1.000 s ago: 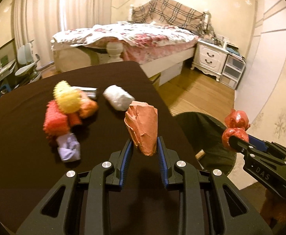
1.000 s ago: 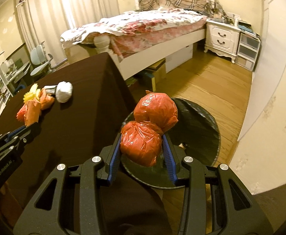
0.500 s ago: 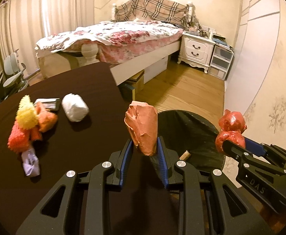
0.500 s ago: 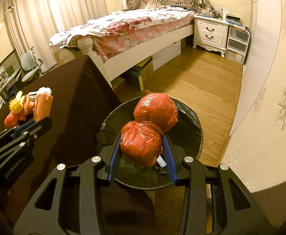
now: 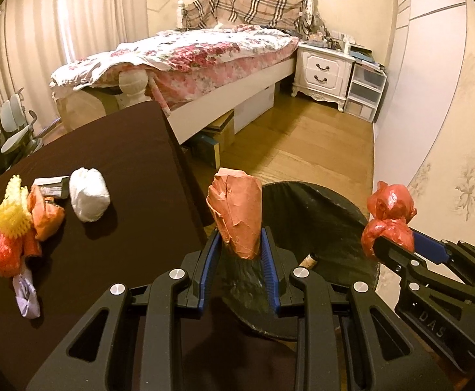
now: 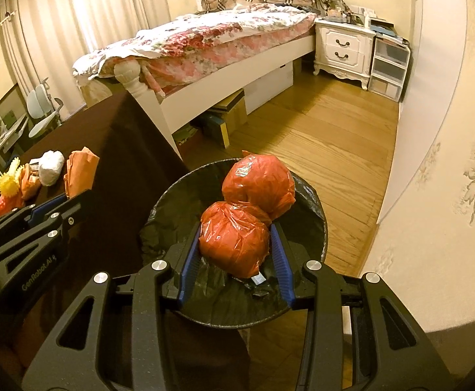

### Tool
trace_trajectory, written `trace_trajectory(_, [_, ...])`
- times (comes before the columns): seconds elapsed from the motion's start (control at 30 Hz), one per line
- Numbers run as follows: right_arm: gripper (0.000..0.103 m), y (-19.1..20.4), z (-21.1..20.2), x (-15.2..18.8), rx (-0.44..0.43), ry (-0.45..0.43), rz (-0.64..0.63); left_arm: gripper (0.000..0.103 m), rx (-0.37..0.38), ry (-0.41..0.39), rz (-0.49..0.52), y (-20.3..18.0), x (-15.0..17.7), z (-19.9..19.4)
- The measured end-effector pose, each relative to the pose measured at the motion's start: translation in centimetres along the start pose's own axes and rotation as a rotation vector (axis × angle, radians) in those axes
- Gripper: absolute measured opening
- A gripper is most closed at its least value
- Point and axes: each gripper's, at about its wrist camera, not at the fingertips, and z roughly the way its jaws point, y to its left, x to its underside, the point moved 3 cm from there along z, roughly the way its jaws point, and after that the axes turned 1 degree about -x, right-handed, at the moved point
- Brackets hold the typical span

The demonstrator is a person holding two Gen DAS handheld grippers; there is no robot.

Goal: Collect trash
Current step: 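Carry both held items over the bin and open both tools to drop them, then move both open tools back from the bin to the table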

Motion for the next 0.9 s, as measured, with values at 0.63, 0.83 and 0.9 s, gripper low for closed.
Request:
trace_trajectory(0.63, [0.058,-0.9,-0.4,0.6,0.027,-0.007,0.041,0.072,-0.048,-0.02,-0.046,1.1,0.5,-1.6])
trace_trajectory(0.83, [0.058,0.3,-0.8,0.7,0.01,-0.011,0.026,0.072,-0.08,-0.014,-0.074,2.9,1.0,-2.3])
trace_trajectory(0.9, [0.058,1.0,-0.9,0.5,0.002,-0.012,0.019,0.072,-0.091,-0.014,-0.084,3.6,1.3,-2.7])
